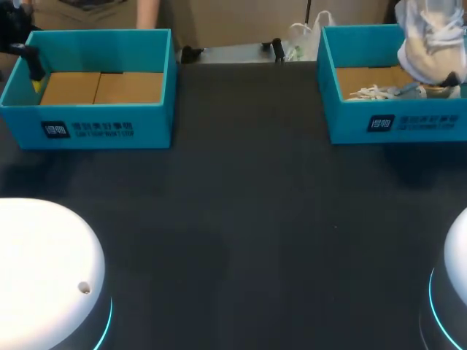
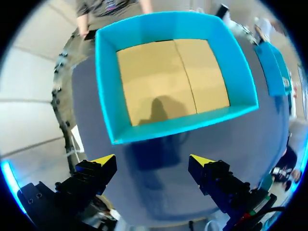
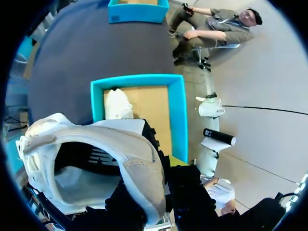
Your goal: Take the shoe out of the shoebox, open the shoe tongue, remove and reinsert the insole, then place the shoe into the shoebox
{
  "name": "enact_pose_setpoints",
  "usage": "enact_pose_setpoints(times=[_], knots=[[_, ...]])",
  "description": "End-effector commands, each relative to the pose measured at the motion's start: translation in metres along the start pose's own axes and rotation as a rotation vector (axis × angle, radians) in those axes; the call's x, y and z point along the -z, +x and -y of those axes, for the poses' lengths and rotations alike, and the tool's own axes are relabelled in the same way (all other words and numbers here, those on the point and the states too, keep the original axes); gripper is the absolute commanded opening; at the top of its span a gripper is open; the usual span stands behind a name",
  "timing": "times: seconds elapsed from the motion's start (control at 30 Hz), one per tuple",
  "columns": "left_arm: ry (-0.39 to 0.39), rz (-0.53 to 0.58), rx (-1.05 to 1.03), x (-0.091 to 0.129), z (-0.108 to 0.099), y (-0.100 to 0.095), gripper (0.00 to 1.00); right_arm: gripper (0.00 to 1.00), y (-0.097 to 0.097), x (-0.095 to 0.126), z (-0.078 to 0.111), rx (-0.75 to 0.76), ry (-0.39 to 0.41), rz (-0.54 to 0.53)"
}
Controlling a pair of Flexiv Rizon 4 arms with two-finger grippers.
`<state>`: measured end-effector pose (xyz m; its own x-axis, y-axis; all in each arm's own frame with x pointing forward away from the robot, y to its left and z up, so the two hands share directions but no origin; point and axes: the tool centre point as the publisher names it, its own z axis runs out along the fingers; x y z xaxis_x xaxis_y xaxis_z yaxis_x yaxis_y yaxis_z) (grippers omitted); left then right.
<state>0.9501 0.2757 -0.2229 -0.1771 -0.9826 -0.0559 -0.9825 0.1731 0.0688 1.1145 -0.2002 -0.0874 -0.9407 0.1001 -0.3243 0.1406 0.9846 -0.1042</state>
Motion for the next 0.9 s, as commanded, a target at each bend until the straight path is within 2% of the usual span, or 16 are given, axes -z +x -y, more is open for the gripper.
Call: enact_pose_setpoints(times=[0.03,0.13,0.53,0.63,0.67,0.7,0.83,0.9], knots=[[0.015,0.008,0.2,0.008,-0.011,-0.001,1.0,0.0,-0.024,0.001,0.009,-0.006,-0.006,-0.018],[0.015,0.008,0.2,0.008,-0.011,-0.001,1.0,0.0,-0.035,0.002,0.017,-0.042,-0.029,-0.036],[0.015,0.008,0.2,0.008,-0.011,-0.001,1.0,0.0,-0.035,0.002,0.017,-0.042,-0.029,-0.036],[0.015,0.008,0.2,0.008,-0.011,-0.001,1.0,0.0,-0.051,-0.007,0.029,-0.093,-0.061,-0.022],[0.015,0.008,0.2,0.008,-0.011,-0.001,1.0,0.0,-0.057,-0.011,0.034,-0.102,-0.063,-0.026],[0.015,0.008,0.2,0.008,-0.011,-0.001,1.0,0.0,-0.064,-0.014,0.037,-0.107,-0.032,-0.025],[0.015,0.008,0.2,0.008,-0.011,-0.001,1.0,0.0,-0.083,-0.031,0.051,-0.097,-0.063,-0.038],[0.015,0.008,0.2,0.008,-0.011,-0.001,1.0,0.0,-0.091,-0.04,0.057,-0.093,-0.051,-0.039]])
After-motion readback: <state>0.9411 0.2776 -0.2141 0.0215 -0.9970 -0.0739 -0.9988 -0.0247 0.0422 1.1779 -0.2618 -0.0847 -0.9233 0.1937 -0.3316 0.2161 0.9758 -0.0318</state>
